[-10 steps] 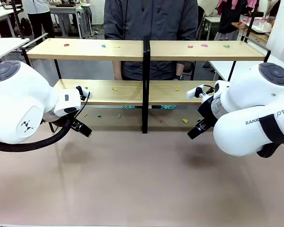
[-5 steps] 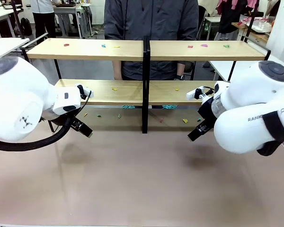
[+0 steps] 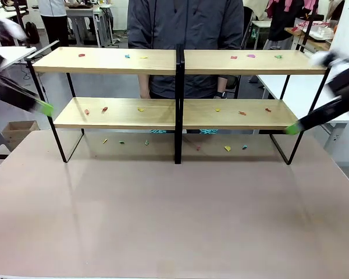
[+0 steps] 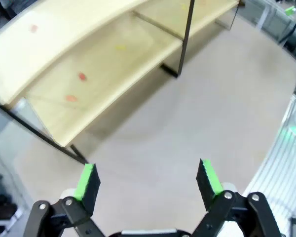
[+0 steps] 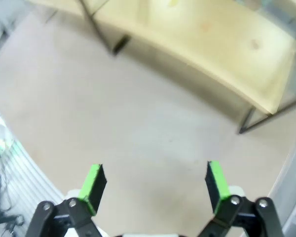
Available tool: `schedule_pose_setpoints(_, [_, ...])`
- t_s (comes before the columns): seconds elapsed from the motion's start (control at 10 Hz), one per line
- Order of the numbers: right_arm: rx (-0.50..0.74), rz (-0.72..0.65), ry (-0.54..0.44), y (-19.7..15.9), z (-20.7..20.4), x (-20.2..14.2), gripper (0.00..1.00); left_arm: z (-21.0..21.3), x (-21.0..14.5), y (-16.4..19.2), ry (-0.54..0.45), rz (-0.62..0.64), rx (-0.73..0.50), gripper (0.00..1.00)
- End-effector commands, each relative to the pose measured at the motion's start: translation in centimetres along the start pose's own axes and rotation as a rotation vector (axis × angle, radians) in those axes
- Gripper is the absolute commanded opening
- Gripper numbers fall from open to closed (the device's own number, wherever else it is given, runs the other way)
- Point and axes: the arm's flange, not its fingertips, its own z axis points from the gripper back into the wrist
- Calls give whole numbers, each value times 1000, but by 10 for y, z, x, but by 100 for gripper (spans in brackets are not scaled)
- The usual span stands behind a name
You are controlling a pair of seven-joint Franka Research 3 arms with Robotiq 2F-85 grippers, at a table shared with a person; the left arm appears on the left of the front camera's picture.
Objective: Clean the shelves.
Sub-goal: Pick up the Duster when the human hands it over.
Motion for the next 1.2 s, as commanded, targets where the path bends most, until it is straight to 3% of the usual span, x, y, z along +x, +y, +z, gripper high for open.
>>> schedule_pose_setpoints(0.0, [-41,13,-151,14,50,-76,100,26,-92,-38,-171,-12,-46,100])
schedule_pose_setpoints(0.2, [-105,-8,-239,10,88,-78,100,46,-99,-48,-261,6,-20,100])
schedule_pose_setpoints(0.5, [-115,-25,-352,11,103,-80,100,50,-95,-43,-356,85,40,100])
schedule_pose_setpoints(1.1, [-102,-56,-408,7,104,-84,100,46,-100,-40,-299,90,42,100])
